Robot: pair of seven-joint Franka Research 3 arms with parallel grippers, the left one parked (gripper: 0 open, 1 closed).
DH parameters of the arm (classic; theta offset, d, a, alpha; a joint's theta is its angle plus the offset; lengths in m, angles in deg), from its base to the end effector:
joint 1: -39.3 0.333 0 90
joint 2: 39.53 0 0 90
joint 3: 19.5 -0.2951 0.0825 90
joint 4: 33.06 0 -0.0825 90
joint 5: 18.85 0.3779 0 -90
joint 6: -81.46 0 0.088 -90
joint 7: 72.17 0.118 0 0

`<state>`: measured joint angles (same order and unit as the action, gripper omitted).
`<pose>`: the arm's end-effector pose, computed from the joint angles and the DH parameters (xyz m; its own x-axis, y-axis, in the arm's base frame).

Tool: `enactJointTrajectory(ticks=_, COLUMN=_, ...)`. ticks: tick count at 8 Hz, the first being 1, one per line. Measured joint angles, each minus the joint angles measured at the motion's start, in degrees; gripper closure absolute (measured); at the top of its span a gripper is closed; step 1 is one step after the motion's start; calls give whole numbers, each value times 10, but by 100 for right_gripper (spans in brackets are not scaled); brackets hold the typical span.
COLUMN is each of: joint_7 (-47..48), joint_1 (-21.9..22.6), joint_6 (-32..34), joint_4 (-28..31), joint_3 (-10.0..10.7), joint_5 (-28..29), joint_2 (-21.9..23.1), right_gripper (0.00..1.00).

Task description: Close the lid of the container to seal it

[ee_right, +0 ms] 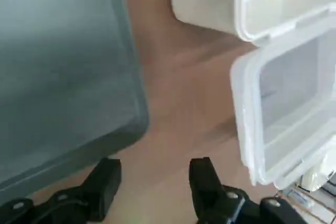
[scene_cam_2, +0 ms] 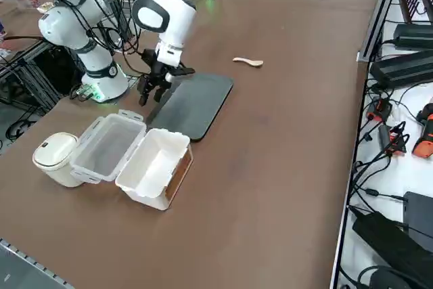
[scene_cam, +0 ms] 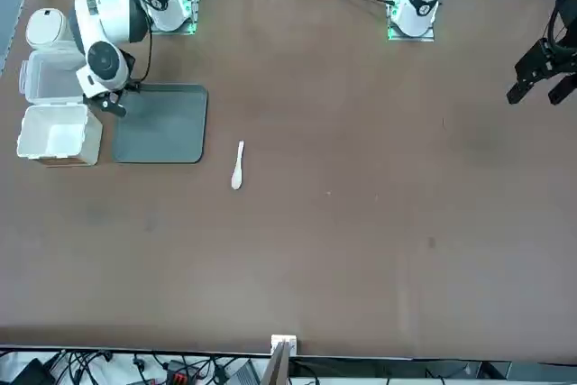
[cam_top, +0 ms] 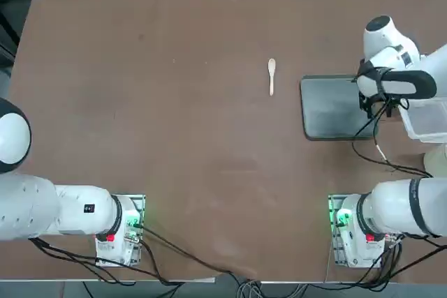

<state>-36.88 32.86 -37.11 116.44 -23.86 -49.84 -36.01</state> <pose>0.3737 -0.0458 0.2253 0.9135 -0.3289 -0.2393 -0.1622 -0.8342 0.5271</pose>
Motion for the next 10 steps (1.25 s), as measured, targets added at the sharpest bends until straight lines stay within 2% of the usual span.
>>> enactJointTrajectory(ticks=2, joint_7=0, joint_1=-49, joint_6=-18, joint_4=0, joint_3=4, joint_5=-13, joint_2=-22, right_gripper=40)
enactJointTrajectory(ticks=3, joint_7=0, joint_1=-65, joint_6=-24, joint_4=0, joint_3=5, joint_5=-18, joint_2=-34, right_gripper=61)
enactJointTrajectory(ticks=5, joint_7=0, joint_1=-77, joint_6=-27, joint_4=0, joint_3=5, joint_5=-23, joint_2=-47, right_gripper=71)
enactJointTrajectory(ticks=7, joint_7=0, joint_1=-81, joint_6=-27, joint_4=0, joint_3=5, joint_5=-37, joint_2=-57, right_gripper=85)
enactJointTrajectory(ticks=8, joint_7=6, joint_1=-83, joint_6=-27, joint_4=0, joint_3=5, joint_5=-45, joint_2=-63, right_gripper=89)
enactJointTrajectory(ticks=10, joint_7=72, joint_1=-76, joint_6=-27, joint_4=1, joint_3=2, joint_5=-87, joint_2=-83, right_gripper=90)
